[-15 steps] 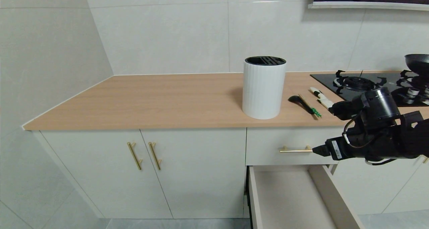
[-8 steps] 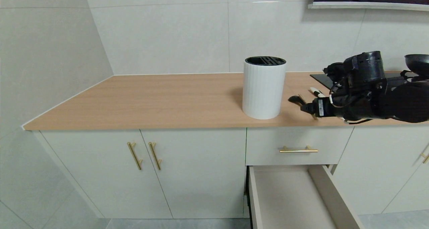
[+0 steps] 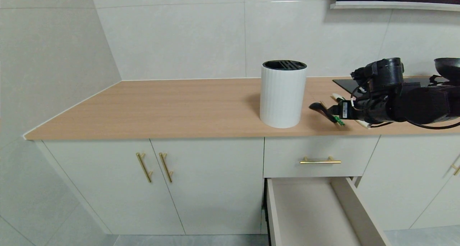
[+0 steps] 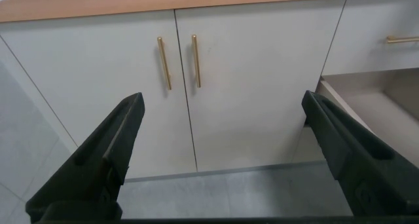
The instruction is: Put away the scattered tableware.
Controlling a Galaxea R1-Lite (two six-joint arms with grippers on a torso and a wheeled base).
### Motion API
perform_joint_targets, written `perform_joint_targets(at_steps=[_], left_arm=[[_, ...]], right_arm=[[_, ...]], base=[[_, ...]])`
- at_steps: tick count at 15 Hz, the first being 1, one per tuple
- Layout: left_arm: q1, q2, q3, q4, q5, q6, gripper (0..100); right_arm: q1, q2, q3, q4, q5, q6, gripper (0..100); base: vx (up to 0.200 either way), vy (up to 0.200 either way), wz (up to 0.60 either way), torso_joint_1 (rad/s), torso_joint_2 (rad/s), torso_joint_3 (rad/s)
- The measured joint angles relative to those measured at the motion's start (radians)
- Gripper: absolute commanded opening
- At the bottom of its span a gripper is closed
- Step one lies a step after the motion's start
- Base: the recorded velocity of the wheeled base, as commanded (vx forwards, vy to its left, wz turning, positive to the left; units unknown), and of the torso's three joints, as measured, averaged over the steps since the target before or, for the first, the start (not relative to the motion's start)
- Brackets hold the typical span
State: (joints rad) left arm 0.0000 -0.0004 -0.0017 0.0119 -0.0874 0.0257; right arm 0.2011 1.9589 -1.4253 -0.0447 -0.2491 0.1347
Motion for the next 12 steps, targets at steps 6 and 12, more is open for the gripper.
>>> perform_joint_targets(at_steps=[6, 12], left_arm=[[0.0, 0.0, 0.0, 0.0, 0.0, 0.0, 100], [0.0, 0.0, 0.0, 0.0, 0.0, 0.0, 100]], right_arm=[[-0.025, 0.105, -0.037, -0.019, -0.006, -0.006, 100], [-0.028, 0.136, -0.042, -0.022, -0.006, -0.004, 100]], base=[[0.0, 0.0, 0.0, 0.0, 0.0, 0.0], [0.0, 0.0, 0.0, 0.0, 0.0, 0.0]])
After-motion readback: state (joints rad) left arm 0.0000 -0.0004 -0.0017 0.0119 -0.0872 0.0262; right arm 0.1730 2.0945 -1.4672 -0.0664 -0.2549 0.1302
